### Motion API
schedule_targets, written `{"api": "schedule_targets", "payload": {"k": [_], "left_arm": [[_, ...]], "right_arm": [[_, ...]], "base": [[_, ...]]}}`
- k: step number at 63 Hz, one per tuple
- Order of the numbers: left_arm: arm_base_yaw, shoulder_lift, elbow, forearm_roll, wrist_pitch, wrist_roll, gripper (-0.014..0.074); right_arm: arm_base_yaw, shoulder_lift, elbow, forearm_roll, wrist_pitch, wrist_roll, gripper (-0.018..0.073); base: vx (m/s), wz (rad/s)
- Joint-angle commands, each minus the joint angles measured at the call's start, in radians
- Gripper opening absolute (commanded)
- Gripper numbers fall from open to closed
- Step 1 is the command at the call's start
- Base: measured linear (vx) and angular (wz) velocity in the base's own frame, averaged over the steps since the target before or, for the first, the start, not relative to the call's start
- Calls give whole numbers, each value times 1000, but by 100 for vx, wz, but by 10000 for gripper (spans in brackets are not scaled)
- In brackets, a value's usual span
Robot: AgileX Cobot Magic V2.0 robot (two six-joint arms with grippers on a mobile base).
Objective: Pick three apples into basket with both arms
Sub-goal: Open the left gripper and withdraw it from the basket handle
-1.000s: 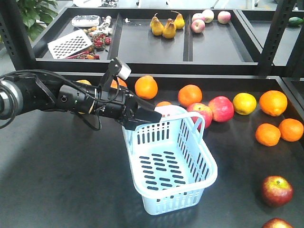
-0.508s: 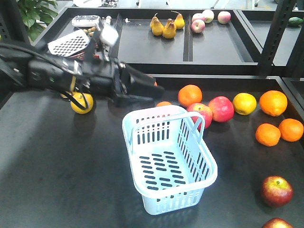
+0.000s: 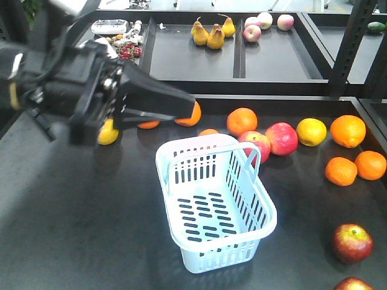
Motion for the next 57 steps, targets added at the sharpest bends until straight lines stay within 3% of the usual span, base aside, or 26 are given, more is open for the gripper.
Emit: {"api": "schedule_targets", "payload": {"k": [1,17,36,57], "left_arm": [[2,-92,40,51,-148,-11,-8],[2,-294,303,51,-90,11,-8],[2,-589,643,51,198,9,-8],[2,-839,970,51,367,-9,-8]], "right_arm": [[-5,-13,14,-7,-78,-11,-4],[-5,-13,14,-7,-78,-11,-4],[-5,-13,14,-7,-78,-11,-4],[-5,-13,14,-7,-78,-11,-4]], "base": [[0,0],[0,0],[0,0],[0,0]]}}
